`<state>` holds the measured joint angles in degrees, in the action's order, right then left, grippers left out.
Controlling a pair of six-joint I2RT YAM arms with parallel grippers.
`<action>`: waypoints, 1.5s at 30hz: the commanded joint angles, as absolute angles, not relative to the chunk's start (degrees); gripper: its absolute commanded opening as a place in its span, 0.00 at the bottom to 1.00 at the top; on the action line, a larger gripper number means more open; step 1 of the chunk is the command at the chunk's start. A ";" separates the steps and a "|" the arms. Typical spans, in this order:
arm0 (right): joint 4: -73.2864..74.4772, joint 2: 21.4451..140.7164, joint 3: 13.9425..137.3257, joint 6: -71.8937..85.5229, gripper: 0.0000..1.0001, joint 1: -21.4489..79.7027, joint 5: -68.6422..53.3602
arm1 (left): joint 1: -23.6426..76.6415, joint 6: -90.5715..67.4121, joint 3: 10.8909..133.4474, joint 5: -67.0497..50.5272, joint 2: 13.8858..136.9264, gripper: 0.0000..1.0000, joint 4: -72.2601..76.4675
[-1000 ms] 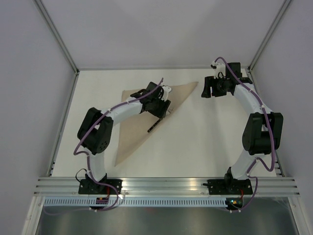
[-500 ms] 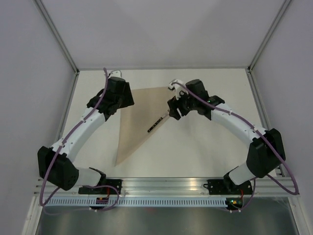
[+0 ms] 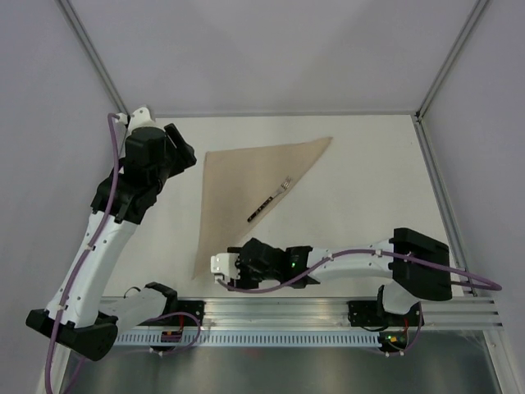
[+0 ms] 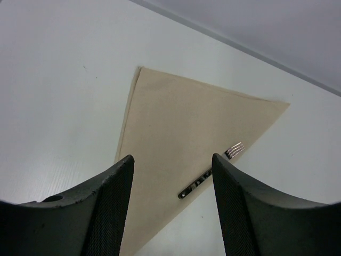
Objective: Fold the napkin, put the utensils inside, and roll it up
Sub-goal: Fold the napkin
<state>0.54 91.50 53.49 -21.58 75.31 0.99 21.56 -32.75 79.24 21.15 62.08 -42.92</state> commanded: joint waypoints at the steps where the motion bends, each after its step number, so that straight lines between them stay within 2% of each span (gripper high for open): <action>1: -11.51 93.42 52.38 -27.42 0.66 79.44 7.82 | 21.45 -33.84 81.56 22.67 61.44 0.66 -46.85; 6: -21.86 97.64 50.80 -32.68 0.65 83.05 14.14 | 21.36 -32.96 81.39 23.82 60.65 0.66 -46.93; 19: -33.92 110.82 56.25 -38.14 0.62 90.26 21.53 | 21.01 -31.82 80.59 23.91 60.12 0.66 -46.93; 26: -36.91 115.04 58.62 -38.94 0.62 90.53 21.36 | 20.92 -31.29 80.42 23.82 60.03 0.67 -47.02; 31: -39.64 118.21 59.50 -40.43 0.56 90.61 21.36 | 20.83 -31.20 80.33 23.73 60.03 0.67 -47.02; 45: -44.30 122.78 61.35 -42.80 0.52 91.67 22.76 | 20.83 -30.67 80.33 23.73 60.47 0.67 -46.93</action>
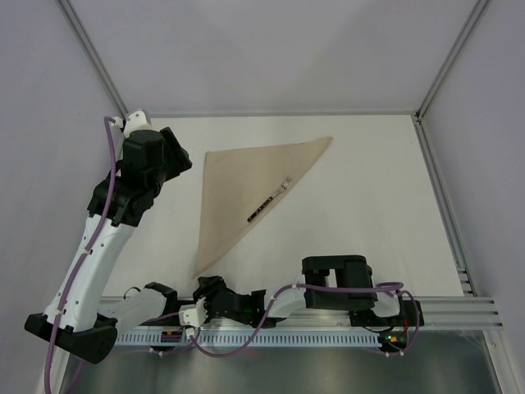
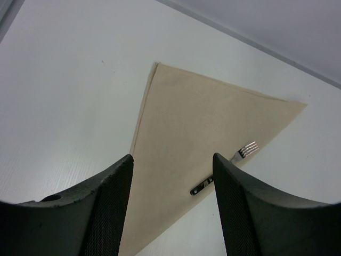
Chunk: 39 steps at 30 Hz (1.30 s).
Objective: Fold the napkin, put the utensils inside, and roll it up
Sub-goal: Fold the napkin
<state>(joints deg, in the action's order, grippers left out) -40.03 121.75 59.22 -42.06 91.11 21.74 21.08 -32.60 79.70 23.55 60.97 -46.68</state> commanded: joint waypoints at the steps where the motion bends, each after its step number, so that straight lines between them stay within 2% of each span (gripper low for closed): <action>1: -44.64 123.04 61.35 -42.89 0.52 91.67 22.85 | 20.83 -30.67 80.33 23.73 60.38 0.67 -46.93; 4: -46.05 124.36 61.79 -43.77 0.52 91.76 23.82 | 20.83 -30.50 80.42 23.73 60.64 0.67 -46.93; 12: -48.16 126.03 62.23 -44.74 0.38 91.67 24.08 | 20.74 -30.06 80.33 23.73 61.00 0.67 -46.93; 14: -48.51 126.56 62.40 -45.17 0.38 91.67 24.08 | 20.74 -30.06 80.33 23.73 61.00 0.67 -46.85; 20: -49.04 126.47 62.23 -44.65 0.20 91.58 24.17 | 20.74 -29.97 79.98 23.64 61.17 0.67 -46.76; 23: -47.47 125.95 62.58 -42.46 0.08 91.14 23.91 | 20.74 -29.97 79.72 23.38 61.35 0.67 -46.67; 26: -44.05 124.19 63.19 -40.26 0.01 90.18 22.51 | 20.74 -29.97 79.37 23.38 61.26 0.67 -46.32; 39: -24.18 118.92 72.24 -25.50 0.00 82.19 15.12 | 20.21 -30.15 77.52 22.68 61.96 0.67 -44.91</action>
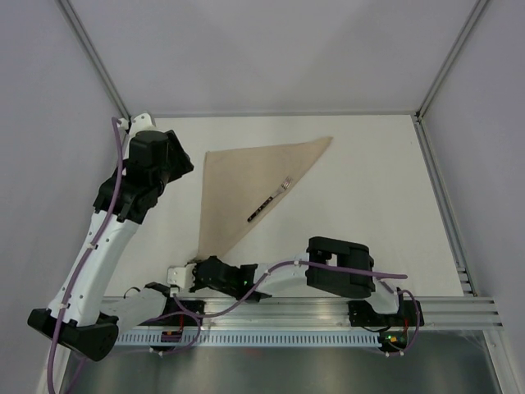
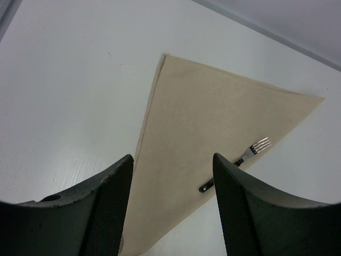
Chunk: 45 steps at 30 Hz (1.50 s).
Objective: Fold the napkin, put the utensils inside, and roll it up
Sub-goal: Fold the napkin
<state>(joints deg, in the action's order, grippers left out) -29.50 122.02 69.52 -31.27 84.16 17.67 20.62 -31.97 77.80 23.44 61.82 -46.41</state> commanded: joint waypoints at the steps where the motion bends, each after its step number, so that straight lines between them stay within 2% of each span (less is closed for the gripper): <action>1: -23.56 118.74 72.94 -24.88 0.00 82.00 14.51 | 20.13 -30.15 77.52 22.59 61.96 0.67 -44.91; 17: -14.95 112.59 72.86 -16.44 0.01 78.05 12.30 | 17.67 -33.48 78.66 25.14 60.21 0.68 -43.16; 26: -7.22 107.41 73.30 -7.05 0.00 71.38 10.55 | 15.91 -34.10 79.72 23.29 61.78 0.65 -39.82; 33: -5.89 104.94 71.11 -9.49 0.01 67.15 7.21 | 15.12 -34.28 79.45 21.27 62.40 0.65 -37.79; 36: -6.41 105.38 69.53 -12.81 0.07 68.98 3.36 | 15.03 -33.84 79.89 20.83 62.05 0.67 -37.88; 39: -12.10 104.42 64.54 -19.74 0.33 72.84 3.16 | 14.59 -32.70 80.68 20.13 62.22 0.70 -38.58; 40: -13.69 104.07 63.21 -21.25 0.37 73.99 3.43 | 14.50 -32.52 81.38 20.13 62.31 0.71 -38.93; 42: -16.86 104.24 60.40 -23.98 0.44 77.24 3.78 | 14.07 -31.82 82.17 20.30 62.49 0.72 -39.90; 45: -18.36 105.29 59.77 -25.22 0.45 78.39 3.25 | 12.75 -31.03 83.05 19.43 62.75 0.74 -40.69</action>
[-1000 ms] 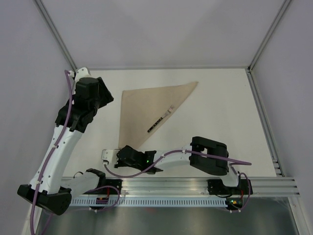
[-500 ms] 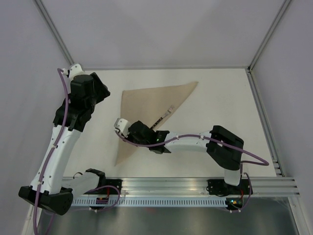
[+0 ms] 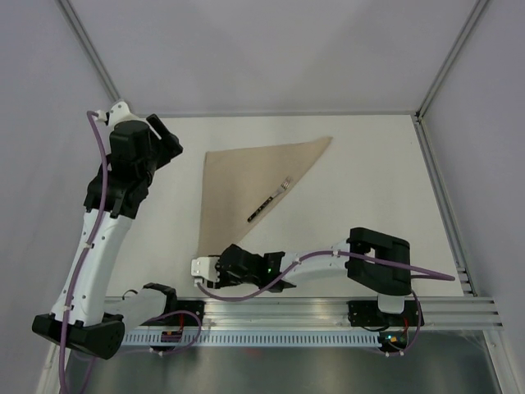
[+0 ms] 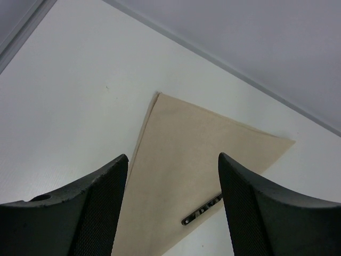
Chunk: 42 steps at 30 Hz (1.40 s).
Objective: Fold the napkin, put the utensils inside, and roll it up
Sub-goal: Fold the napkin
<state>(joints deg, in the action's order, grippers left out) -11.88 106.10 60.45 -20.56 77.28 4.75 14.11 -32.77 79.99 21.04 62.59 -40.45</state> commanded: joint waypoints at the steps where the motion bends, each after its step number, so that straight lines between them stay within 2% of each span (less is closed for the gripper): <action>1: -19.33 105.73 59.68 -26.18 0.46 78.66 3.34 | 12.40 -30.94 83.75 19.08 63.10 0.74 -41.22; 3: -21.61 106.70 59.24 -27.07 0.53 79.36 3.95 | 11.96 -30.68 84.28 18.37 63.37 0.74 -41.48; 7: -23.64 108.62 59.59 -28.47 0.56 80.42 5.18 | 11.60 -30.23 84.38 17.75 63.81 0.74 -41.57; 26: -28.30 118.39 66.71 -29.44 0.60 84.29 8.52 | 9.67 -27.34 84.20 16.35 65.21 0.74 -41.66; 36: -30.41 121.46 67.76 -29.88 0.59 84.37 9.67 | 9.41 -26.98 84.11 15.73 66.01 0.74 -41.40; 42: -31.02 122.08 67.76 -30.06 0.45 84.29 10.55 | 9.40 -26.89 83.94 15.73 66.01 0.74 -41.31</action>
<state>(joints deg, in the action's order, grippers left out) -27.92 121.12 65.87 -30.00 84.20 9.87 9.72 -29.04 82.54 17.41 66.08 -41.06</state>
